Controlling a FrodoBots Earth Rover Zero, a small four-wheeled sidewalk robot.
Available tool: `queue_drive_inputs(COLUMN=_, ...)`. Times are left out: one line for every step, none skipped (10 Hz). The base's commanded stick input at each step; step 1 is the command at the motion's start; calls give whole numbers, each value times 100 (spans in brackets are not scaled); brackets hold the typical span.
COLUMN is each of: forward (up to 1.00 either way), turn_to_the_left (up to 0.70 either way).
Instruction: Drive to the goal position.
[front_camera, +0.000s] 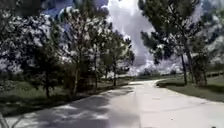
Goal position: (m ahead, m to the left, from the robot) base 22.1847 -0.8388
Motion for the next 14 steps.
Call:
queue_drive_inputs(forward=70, turn_to_the_left=0)
queue_drive_inputs(forward=70, turn_to_the_left=0)
queue_drive_inputs(forward=70, turn_to_the_left=0)
queue_drive_inputs(forward=70, turn_to_the_left=0)
queue_drive_inputs(forward=70, turn_to_the_left=0)
queue_drive_inputs(forward=70, turn_to_the_left=0)
queue_drive_inputs(forward=70, turn_to_the_left=0)
queue_drive_inputs(forward=70, turn_to_the_left=0)
queue_drive_inputs(forward=70, turn_to_the_left=0)
queue_drive_inputs(forward=70, turn_to_the_left=0)
queue_drive_inputs(forward=70, turn_to_the_left=0)
queue_drive_inputs(forward=70, turn_to_the_left=0)
queue_drive_inputs(forward=70, turn_to_the_left=0)
queue_drive_inputs(forward=70, turn_to_the_left=0)
